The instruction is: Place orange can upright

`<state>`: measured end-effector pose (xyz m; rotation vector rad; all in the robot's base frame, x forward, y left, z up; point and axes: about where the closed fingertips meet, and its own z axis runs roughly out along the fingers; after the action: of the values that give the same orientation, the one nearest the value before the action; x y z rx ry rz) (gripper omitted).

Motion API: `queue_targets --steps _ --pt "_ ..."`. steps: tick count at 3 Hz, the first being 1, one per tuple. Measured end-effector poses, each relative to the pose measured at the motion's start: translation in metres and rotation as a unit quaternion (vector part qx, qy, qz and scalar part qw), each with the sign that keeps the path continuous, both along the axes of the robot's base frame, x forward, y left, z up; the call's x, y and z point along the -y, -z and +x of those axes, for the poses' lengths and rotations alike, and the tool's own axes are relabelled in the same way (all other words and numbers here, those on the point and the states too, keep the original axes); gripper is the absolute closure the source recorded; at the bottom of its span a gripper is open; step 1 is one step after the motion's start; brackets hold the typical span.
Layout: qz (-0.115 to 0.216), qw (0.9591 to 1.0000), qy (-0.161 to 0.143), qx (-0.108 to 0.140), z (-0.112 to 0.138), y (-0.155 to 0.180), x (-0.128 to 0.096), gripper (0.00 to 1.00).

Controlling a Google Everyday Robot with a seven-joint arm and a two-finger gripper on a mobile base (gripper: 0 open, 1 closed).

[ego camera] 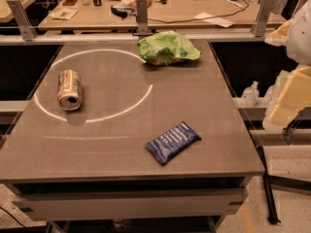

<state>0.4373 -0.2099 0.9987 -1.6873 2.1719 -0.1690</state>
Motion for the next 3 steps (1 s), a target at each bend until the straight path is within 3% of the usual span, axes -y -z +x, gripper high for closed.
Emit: queue_targets --steps 1,2,3 --pt "0.000 1.0000 0.000 0.000 0.000 0.000 0.000 0.00" --pt "0.026 0.9993 0.022 -0.014 0.005 -0.003 0.000 0.00" --pt "0.087 0.9926 0.060 -0.060 0.019 -0.005 -0.008 0.00"
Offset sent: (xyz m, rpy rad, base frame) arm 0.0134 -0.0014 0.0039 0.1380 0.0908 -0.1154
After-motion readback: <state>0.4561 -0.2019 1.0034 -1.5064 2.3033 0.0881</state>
